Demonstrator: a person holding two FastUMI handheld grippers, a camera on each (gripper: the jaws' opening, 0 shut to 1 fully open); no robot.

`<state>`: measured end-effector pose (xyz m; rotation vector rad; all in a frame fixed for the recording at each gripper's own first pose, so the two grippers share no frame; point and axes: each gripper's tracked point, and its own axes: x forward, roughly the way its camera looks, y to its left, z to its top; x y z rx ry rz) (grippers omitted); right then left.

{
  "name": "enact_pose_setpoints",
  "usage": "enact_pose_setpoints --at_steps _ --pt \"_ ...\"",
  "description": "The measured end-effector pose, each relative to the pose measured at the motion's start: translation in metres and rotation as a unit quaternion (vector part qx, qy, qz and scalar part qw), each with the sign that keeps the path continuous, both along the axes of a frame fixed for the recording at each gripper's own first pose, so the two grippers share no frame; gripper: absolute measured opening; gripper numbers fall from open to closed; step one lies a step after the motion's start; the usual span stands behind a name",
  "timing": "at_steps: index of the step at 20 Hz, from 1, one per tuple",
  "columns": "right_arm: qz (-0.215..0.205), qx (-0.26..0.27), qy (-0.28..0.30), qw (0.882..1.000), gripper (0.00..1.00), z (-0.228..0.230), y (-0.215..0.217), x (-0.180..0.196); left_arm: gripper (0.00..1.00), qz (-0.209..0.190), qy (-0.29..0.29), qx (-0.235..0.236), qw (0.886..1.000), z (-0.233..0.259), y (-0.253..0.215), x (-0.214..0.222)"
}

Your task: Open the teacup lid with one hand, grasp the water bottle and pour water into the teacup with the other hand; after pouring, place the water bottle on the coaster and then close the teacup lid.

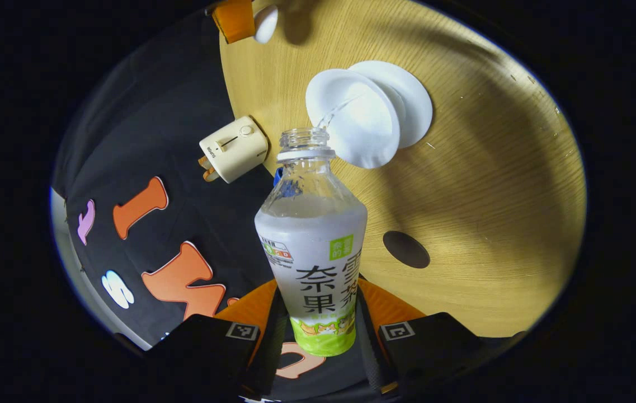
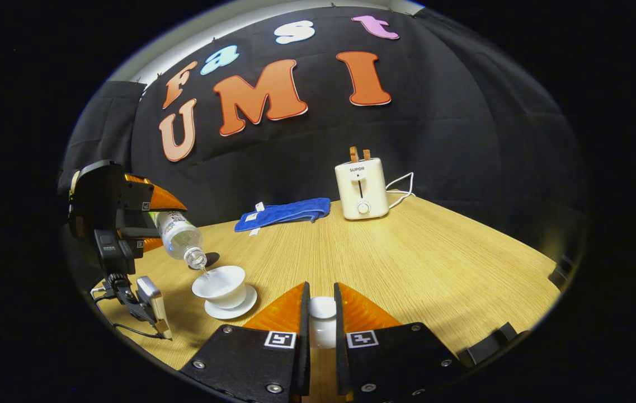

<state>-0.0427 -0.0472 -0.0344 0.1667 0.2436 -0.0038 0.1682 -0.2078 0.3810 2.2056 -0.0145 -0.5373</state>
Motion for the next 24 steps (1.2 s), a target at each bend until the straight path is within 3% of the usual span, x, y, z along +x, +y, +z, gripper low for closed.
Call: enact_pose_setpoints --at_steps 5,8,11,12,15,16,17,18,19,20,23,24 --pt "0.002 -0.006 0.000 1.000 0.19 -0.001 0.002 0.000 0.67 0.011 0.006 -0.011 1.000 -0.003 0.002 -0.001" --pt "0.000 -0.006 0.000 1.000 0.19 0.000 0.001 0.001 0.61 0.023 0.023 -0.041 0.999 -0.011 0.005 -0.002" --pt "-0.002 -0.003 0.000 1.000 0.19 -0.001 0.000 0.001 0.60 0.044 0.061 -0.107 0.991 -0.028 0.007 -0.010" --pt "-0.002 -0.003 0.000 1.000 0.18 -0.001 0.000 0.001 0.64 0.050 0.070 -0.131 0.988 -0.032 0.005 -0.011" --pt "-0.004 -0.009 0.002 1.000 0.18 -0.002 0.002 0.001 0.60 0.086 0.096 -0.208 0.970 -0.042 0.011 -0.009" --pt "-0.003 -0.009 0.003 1.000 0.18 -0.003 0.002 0.001 0.68 0.101 0.102 -0.240 0.960 -0.042 0.015 -0.008" --pt "-0.003 -0.010 0.003 1.000 0.18 -0.003 0.004 0.001 0.60 0.117 0.110 -0.273 0.949 -0.043 0.017 -0.007" --pt "-0.002 -0.012 0.004 1.000 0.18 -0.002 0.005 0.001 0.64 0.129 0.118 -0.309 0.935 -0.041 0.019 -0.005" --pt "-0.002 -0.012 0.005 1.000 0.19 -0.003 0.006 0.001 0.60 0.140 0.126 -0.344 0.920 -0.040 0.018 0.002" --pt "-0.003 -0.013 0.005 1.000 0.19 -0.003 0.006 0.001 0.64 0.151 0.131 -0.379 0.903 -0.038 0.019 0.007" --pt "-0.005 -0.012 0.009 1.000 0.18 -0.004 0.007 0.002 0.60 0.176 0.143 -0.493 0.840 -0.018 0.035 0.011" --pt "-0.007 -0.013 0.010 1.000 0.18 -0.005 0.007 0.002 0.64 0.186 0.149 -0.527 0.816 -0.013 0.040 0.015"
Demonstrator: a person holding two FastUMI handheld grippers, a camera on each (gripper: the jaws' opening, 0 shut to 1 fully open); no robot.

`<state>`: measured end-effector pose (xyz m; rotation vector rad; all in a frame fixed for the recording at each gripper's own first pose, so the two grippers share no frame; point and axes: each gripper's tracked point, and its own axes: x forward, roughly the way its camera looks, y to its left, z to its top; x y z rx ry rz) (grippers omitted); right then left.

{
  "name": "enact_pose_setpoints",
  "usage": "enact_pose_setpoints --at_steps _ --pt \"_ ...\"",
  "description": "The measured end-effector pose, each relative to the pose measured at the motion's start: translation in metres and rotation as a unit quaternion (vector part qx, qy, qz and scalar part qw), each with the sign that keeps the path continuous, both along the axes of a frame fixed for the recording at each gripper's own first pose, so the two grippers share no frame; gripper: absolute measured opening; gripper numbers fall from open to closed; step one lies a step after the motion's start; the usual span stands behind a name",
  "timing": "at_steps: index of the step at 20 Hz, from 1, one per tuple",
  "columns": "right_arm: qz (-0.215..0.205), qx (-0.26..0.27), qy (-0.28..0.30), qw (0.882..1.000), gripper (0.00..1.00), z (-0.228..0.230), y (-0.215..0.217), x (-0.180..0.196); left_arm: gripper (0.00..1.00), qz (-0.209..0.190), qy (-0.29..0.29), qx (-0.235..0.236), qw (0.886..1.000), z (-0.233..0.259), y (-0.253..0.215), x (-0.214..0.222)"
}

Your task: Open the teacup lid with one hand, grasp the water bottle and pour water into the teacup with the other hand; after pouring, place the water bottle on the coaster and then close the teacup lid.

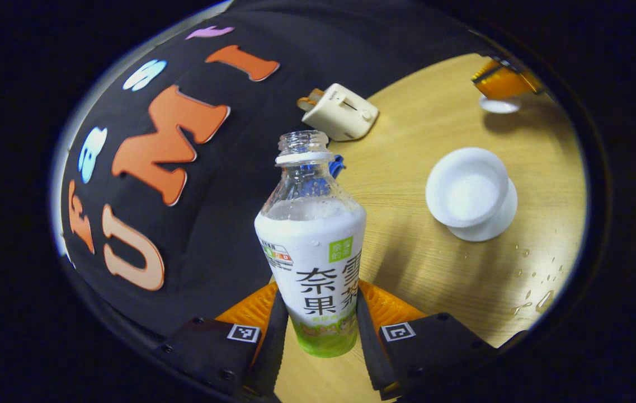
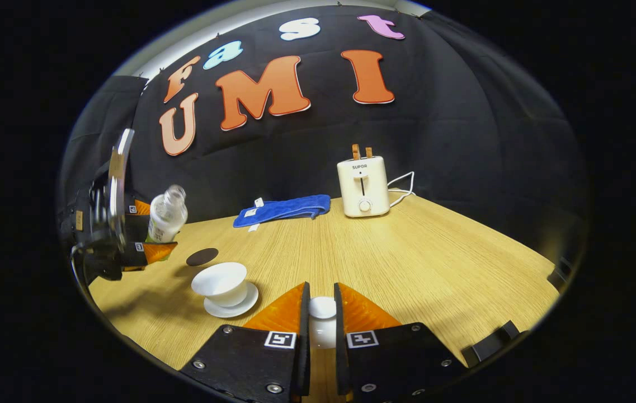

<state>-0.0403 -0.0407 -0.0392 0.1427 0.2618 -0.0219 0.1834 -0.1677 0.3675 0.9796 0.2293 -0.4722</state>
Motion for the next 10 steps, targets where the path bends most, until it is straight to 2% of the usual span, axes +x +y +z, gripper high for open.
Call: enact_pose_setpoints --at_steps 2,5,6,7,8,10 --pt "-0.003 -0.002 0.002 1.000 0.18 0.000 -0.001 0.000 0.60 0.028 0.016 -0.098 0.995 0.009 0.007 0.011" --pt "-0.010 -0.008 0.005 1.000 0.18 -0.002 -0.002 0.001 0.64 0.064 0.039 -0.238 0.968 0.014 0.013 0.046" --pt "-0.010 -0.011 0.007 1.000 0.18 -0.002 -0.001 0.001 0.61 0.074 0.046 -0.275 0.958 0.014 0.015 0.057" --pt "-0.011 -0.014 0.007 1.000 0.18 -0.002 -0.002 0.001 0.64 0.082 0.057 -0.302 0.948 0.008 0.018 0.065" --pt "-0.012 -0.017 0.006 1.000 0.18 -0.001 -0.001 0.001 0.60 0.088 0.064 -0.328 0.938 0.007 0.019 0.074" --pt "-0.014 -0.020 -0.002 1.000 0.18 0.002 0.000 0.001 0.60 0.099 0.075 -0.372 0.920 0.000 0.028 0.085"
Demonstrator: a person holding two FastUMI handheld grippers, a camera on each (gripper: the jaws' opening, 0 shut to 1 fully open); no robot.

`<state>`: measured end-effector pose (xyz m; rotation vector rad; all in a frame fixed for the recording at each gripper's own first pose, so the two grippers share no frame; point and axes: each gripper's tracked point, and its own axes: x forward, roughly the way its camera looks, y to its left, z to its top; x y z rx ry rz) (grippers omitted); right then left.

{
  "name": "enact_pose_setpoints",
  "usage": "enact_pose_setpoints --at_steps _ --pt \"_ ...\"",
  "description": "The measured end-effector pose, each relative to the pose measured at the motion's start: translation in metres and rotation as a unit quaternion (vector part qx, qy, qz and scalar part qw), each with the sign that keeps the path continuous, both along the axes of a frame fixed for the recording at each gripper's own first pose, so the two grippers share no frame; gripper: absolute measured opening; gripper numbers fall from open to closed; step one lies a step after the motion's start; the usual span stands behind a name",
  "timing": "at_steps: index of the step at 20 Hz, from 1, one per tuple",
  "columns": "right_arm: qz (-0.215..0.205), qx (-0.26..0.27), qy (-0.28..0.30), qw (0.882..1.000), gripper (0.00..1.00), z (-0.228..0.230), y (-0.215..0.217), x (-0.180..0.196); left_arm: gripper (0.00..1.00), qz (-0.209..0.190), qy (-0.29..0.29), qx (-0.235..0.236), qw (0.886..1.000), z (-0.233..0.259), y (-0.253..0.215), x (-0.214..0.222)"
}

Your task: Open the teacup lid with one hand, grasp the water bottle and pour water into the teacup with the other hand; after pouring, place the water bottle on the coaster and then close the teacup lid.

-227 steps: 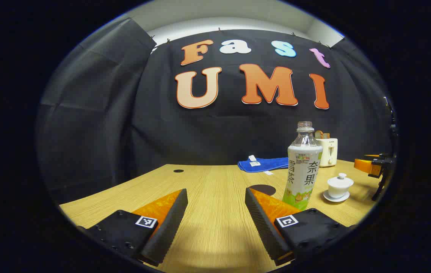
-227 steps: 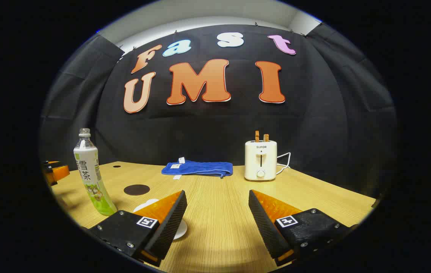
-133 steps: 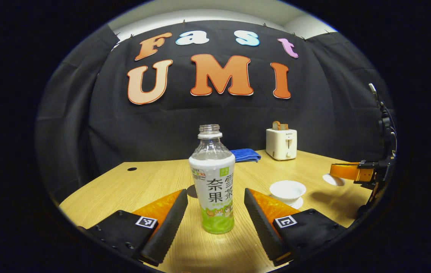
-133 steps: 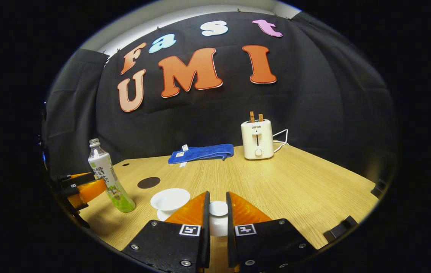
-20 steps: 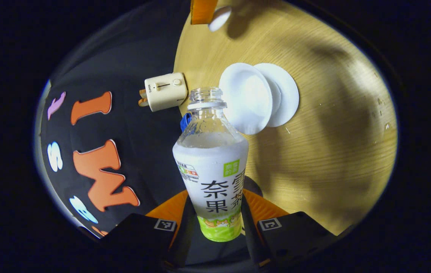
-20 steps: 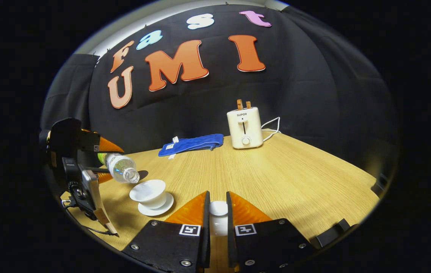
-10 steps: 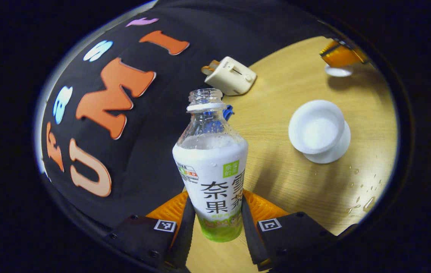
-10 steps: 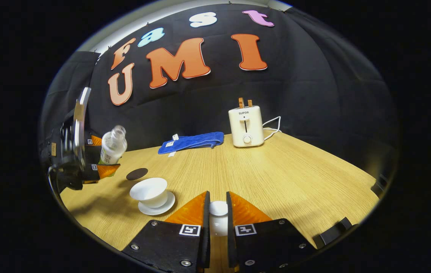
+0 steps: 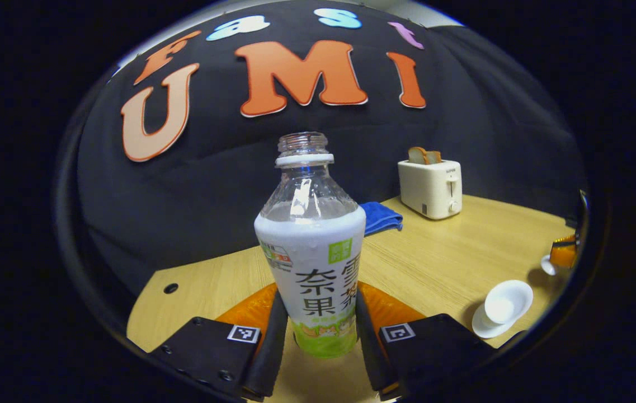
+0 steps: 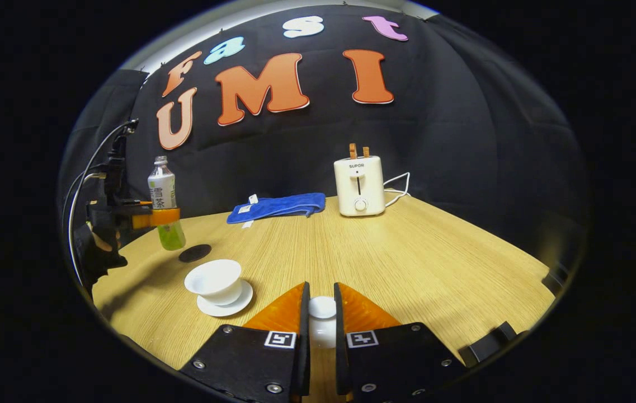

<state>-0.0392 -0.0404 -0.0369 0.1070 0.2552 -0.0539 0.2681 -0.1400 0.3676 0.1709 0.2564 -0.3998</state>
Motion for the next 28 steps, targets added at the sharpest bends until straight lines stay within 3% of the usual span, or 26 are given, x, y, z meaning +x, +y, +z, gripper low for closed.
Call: enact_pose_setpoints --at_steps 1,4,8,10,13,17,18,20,21,27,28 --pt "-0.001 -0.004 0.000 1.000 0.18 -0.001 0.001 0.000 0.64 0.004 0.004 -0.016 1.000 -0.003 0.000 0.010" --pt "0.000 -0.012 0.004 1.000 0.18 -0.002 0.003 0.000 0.61 0.009 0.019 -0.045 0.999 -0.020 0.000 0.026" --pt "-0.002 -0.015 0.006 1.000 0.19 -0.002 0.003 0.000 0.62 0.013 0.031 -0.038 0.999 -0.039 -0.003 0.038" --pt "-0.002 -0.016 0.006 1.000 0.18 -0.003 0.003 0.000 0.67 0.009 0.036 -0.038 0.999 -0.039 -0.004 0.034" --pt "-0.002 -0.018 0.006 1.000 0.18 -0.002 0.003 0.001 0.65 0.000 0.039 -0.040 0.998 -0.038 -0.008 0.032" --pt "-0.003 -0.017 0.005 1.000 0.19 -0.002 0.003 0.000 0.69 0.003 0.041 -0.034 0.999 -0.039 -0.007 0.031" --pt "-0.003 -0.016 0.005 1.000 0.19 -0.002 0.003 0.000 0.75 0.005 0.038 -0.033 0.999 -0.038 -0.006 0.033" --pt "-0.003 -0.015 0.004 1.000 0.19 -0.002 0.003 -0.001 0.77 0.005 0.039 -0.032 0.999 -0.037 -0.004 0.030" --pt "-0.004 -0.015 0.004 1.000 0.18 -0.002 0.002 -0.001 0.74 0.007 0.039 -0.030 0.999 -0.039 -0.004 0.031" --pt "-0.003 -0.011 0.002 1.000 0.19 -0.001 0.003 0.000 0.99 0.008 0.048 -0.034 0.998 -0.046 0.001 0.009" --pt "-0.003 -0.012 0.002 1.000 0.19 -0.001 0.003 0.000 0.97 0.008 0.045 -0.035 0.998 -0.046 0.003 0.000"
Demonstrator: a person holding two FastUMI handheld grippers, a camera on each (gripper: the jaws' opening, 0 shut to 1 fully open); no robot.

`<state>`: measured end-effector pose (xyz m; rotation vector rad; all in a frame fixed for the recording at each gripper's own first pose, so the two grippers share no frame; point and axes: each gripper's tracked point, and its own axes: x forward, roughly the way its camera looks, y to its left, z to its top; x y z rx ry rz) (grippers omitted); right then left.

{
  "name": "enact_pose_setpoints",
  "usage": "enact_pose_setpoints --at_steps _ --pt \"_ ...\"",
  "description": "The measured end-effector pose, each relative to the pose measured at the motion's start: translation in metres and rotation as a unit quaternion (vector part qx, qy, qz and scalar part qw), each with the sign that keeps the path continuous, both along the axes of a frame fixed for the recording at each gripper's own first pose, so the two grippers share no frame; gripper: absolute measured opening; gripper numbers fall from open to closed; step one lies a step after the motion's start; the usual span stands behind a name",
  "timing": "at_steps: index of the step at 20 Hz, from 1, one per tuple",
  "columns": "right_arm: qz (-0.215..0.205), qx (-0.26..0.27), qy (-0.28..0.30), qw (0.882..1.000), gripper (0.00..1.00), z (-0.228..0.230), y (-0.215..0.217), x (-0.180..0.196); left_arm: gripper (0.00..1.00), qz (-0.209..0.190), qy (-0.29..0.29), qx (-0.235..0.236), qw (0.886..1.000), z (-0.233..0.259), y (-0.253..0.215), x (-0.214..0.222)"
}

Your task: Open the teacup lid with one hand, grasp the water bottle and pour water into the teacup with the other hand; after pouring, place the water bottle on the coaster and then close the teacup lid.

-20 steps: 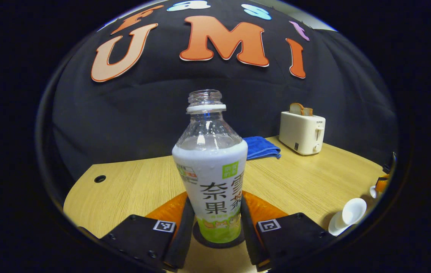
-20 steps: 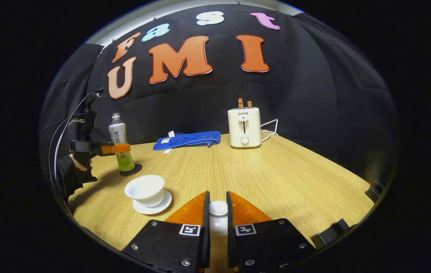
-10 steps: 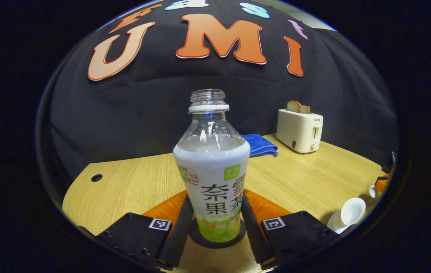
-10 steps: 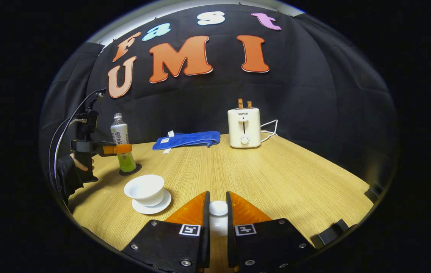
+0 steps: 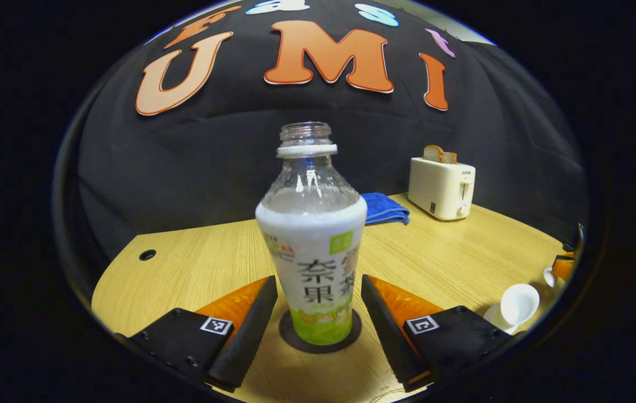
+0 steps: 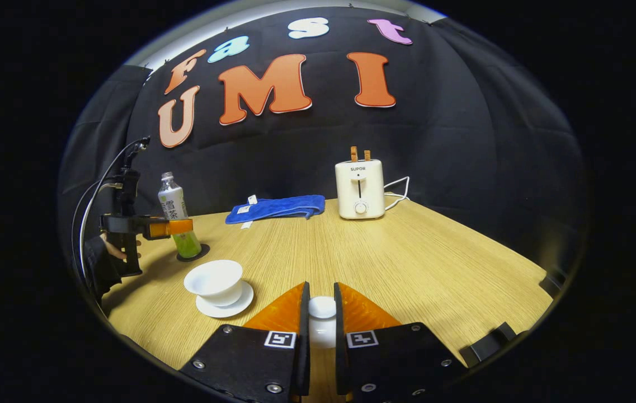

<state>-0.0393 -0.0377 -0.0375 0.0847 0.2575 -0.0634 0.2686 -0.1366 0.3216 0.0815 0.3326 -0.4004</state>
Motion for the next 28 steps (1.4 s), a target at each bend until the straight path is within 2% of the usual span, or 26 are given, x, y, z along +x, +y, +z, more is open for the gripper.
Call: enact_pose_setpoints --at_steps 6,9,10,15,20,28 --pt "-0.003 0.016 -0.002 1.000 0.18 0.003 0.006 0.000 0.95 0.012 -0.044 0.013 0.999 0.012 0.037 -0.063" --pt "0.010 0.009 -0.026 1.000 0.18 0.023 0.022 0.000 0.98 0.047 -0.064 0.039 0.996 0.014 0.078 -0.085" --pt "0.017 0.001 -0.035 0.999 0.18 0.032 0.029 0.001 0.95 0.064 -0.067 0.043 0.995 0.014 0.093 -0.091" --pt "0.076 -0.015 -0.059 0.995 0.18 0.062 0.087 0.020 0.99 0.148 -0.074 -0.008 0.986 0.014 0.162 -0.124" --pt "0.116 -0.043 -0.045 0.991 0.18 0.049 0.131 0.044 0.99 0.195 -0.090 -0.037 0.976 0.017 0.198 -0.134" --pt "0.116 -0.060 -0.019 0.991 0.19 0.023 0.141 0.061 0.98 0.210 -0.096 -0.044 0.972 0.013 0.205 -0.135"
